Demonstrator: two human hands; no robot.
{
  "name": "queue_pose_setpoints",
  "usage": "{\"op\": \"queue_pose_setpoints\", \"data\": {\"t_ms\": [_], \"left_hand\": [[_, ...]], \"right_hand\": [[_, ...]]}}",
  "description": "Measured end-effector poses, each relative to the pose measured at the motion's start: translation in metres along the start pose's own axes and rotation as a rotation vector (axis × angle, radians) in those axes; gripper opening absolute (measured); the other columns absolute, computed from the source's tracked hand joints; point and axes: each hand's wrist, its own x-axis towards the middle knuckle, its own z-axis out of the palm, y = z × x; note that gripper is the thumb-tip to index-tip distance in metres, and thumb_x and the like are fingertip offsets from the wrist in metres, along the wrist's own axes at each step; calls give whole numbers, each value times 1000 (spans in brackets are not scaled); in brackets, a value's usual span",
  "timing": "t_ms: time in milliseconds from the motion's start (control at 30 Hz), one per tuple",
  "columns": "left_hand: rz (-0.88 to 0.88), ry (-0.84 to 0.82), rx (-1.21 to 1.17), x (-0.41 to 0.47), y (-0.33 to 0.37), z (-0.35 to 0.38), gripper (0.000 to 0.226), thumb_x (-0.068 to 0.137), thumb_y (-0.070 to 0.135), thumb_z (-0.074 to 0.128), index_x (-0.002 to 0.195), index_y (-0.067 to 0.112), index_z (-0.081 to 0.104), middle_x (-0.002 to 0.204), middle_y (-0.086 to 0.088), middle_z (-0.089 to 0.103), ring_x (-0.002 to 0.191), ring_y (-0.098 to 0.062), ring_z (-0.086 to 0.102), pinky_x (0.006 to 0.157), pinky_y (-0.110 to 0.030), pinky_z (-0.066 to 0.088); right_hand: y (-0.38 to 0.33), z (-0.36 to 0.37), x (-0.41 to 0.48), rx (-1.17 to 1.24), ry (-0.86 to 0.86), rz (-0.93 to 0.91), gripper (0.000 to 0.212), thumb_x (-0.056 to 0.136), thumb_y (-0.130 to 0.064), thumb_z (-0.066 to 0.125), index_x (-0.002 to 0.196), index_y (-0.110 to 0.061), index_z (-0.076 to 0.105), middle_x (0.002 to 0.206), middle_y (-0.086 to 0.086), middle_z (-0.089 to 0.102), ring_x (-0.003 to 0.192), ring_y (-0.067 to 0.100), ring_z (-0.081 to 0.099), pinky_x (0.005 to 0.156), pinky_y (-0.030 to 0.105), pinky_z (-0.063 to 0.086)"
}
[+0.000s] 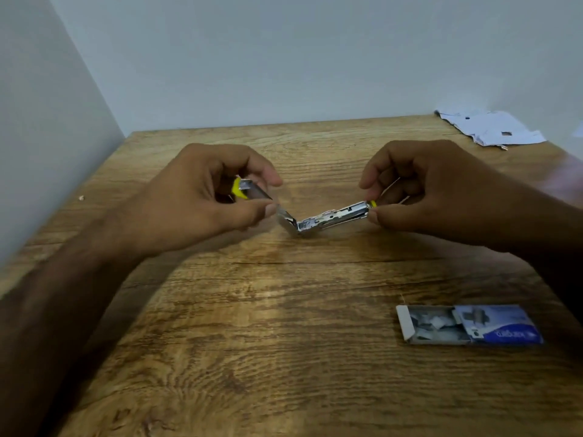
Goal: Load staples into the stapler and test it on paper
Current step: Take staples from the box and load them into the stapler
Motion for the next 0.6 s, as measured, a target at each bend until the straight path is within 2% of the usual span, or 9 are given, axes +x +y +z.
{"op": "queue_pose_setpoints", "data": {"t_ms": [100, 200, 267, 333, 467, 600], "left_hand": [[11, 144, -179, 1, 6, 23, 33, 76, 10, 81, 107, 3, 71, 73, -17, 69, 62, -23, 64, 68, -29, 59], [-36, 145, -256, 2, 9, 42, 23, 82, 2, 80, 104, 1, 74, 80, -31, 64, 68, -28, 55, 67, -33, 55], [-75, 150, -307, 3, 8, 45, 20, 84, 6, 78, 104, 1, 75, 80, -30, 67, 68, -28, 61, 63, -31, 59], [-105, 179, -375, 3, 7, 43, 24, 81, 12, 78, 102, 0, 74, 81, -20, 75, 68, -24, 71, 62, -33, 63], [-142, 150, -486, 2, 5, 48, 25, 81, 11, 78, 103, -2, 77, 85, -14, 80, 72, -19, 76, 63, -27, 61], [-168, 128, -589, 1, 6, 57, 26, 78, 10, 78, 102, 0, 80, 89, -14, 82, 76, -16, 78, 65, -24, 60]], "right_hand": [[-7, 8, 0, 255, 50, -19, 30, 70, -3, 86, 95, -14, 73, 91, 8, 79, 80, 29, 79, 74, 43, 66], [-13, 18, -2, 520, 35, -28, 32, 65, -11, 88, 94, -9, 75, 90, 13, 79, 82, 26, 78, 70, 35, 65], [-14, 22, -2, 692, 40, 16, 37, 58, -15, 87, 94, -9, 77, 90, 13, 79, 83, 24, 77, 71, 31, 63], [-12, 24, 0, 803, 57, 56, 38, 56, -12, 85, 93, -9, 78, 90, 12, 80, 85, 23, 77, 72, 28, 62], [-13, 32, 0, 824, 99, 44, 35, 50, -16, 86, 85, -15, 82, 85, 10, 80, 82, 19, 77, 72, 25, 62], [-16, 38, -5, 759, 126, 0, 35, 55, -19, 86, 89, -15, 82, 89, 14, 81, 86, 23, 79, 72, 27, 62]]}}
